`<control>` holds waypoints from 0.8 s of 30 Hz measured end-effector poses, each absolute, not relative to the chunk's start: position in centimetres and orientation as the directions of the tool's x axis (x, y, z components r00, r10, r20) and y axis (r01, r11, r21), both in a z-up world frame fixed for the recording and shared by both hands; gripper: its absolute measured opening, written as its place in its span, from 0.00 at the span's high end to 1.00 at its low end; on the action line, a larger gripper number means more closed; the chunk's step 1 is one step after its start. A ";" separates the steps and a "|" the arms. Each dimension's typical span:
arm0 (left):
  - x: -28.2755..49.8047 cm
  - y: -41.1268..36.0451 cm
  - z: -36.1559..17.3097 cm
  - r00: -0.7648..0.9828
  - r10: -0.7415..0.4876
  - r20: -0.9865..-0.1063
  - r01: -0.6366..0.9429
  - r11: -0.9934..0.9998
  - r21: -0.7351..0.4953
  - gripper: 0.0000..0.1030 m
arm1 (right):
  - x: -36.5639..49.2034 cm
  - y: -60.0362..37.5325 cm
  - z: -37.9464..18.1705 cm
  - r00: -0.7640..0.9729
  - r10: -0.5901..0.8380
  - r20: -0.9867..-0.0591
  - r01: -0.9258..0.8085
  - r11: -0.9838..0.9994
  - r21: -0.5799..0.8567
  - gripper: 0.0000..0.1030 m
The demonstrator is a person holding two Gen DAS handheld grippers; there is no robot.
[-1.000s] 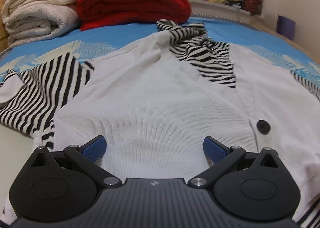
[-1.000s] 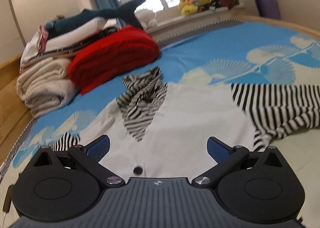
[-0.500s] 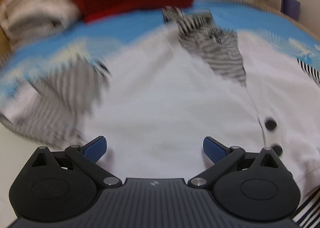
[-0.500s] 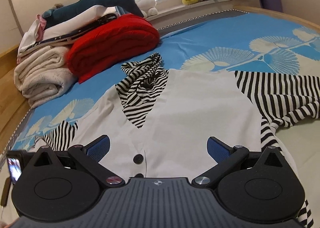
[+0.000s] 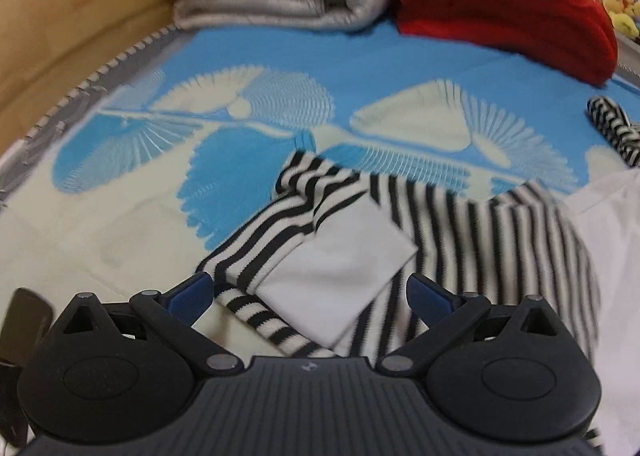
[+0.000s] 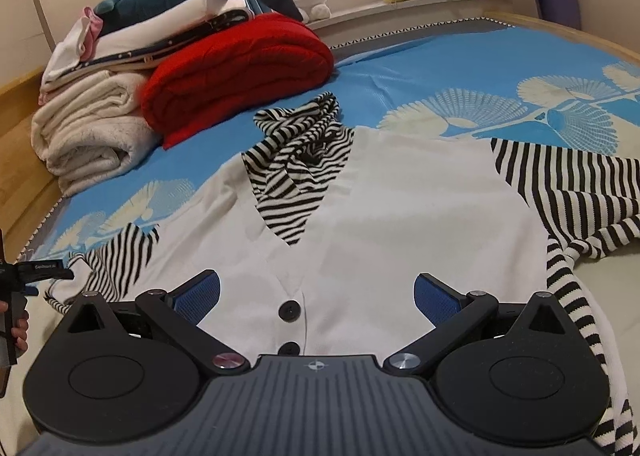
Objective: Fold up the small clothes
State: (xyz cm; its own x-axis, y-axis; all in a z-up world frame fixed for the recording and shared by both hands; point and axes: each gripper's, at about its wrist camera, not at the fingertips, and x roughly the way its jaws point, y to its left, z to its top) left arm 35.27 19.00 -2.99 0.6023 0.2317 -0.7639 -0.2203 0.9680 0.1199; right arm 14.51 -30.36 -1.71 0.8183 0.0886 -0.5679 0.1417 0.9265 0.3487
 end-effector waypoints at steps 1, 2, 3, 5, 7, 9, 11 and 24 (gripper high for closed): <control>35.6 19.2 -3.4 0.600 0.223 -0.768 -0.203 0.971 0.124 0.06 | 14.7 -30.3 -1.9 0.814 0.090 -0.574 0.144 0.926 0.350 0.01; 35.9 19.2 -3.7 0.601 0.233 -0.765 -0.190 0.971 0.147 0.26 | 15.0 -30.2 -2.0 0.809 0.092 -0.581 0.148 0.924 0.352 0.01; 36.2 19.2 -3.9 0.598 0.257 -0.759 -0.195 0.965 0.174 0.42 | 15.2 -30.1 -2.1 0.804 0.095 -0.587 0.149 0.923 0.355 0.01; 36.3 20.4 -3.5 0.606 0.210 -0.768 -0.214 0.972 0.096 0.77 | 15.6 -29.8 -2.3 0.795 0.106 -0.597 0.146 0.922 0.358 0.01; 35.7 22.2 -2.4 0.637 0.138 -0.758 -0.274 0.960 -0.056 0.81 | 15.8 -29.4 -2.5 0.788 0.106 -0.607 0.143 0.927 0.347 0.01; 35.2 23.2 -0.3 0.660 0.107 -0.744 -0.309 0.941 -0.138 0.81 | 15.9 -29.0 -2.3 0.789 0.099 -0.606 0.134 0.935 0.327 0.01; 35.0 22.9 2.7 0.681 0.066 -0.729 -0.286 0.941 -0.182 0.82 | 15.9 -28.9 -2.0 0.798 0.088 -0.597 0.132 0.940 0.315 0.01; 28.9 -8.6 15.5 0.560 -0.602 -0.568 0.322 0.791 -0.520 0.00 | 15.1 -34.3 -1.0 0.815 -0.006 -0.580 0.316 0.842 0.436 0.01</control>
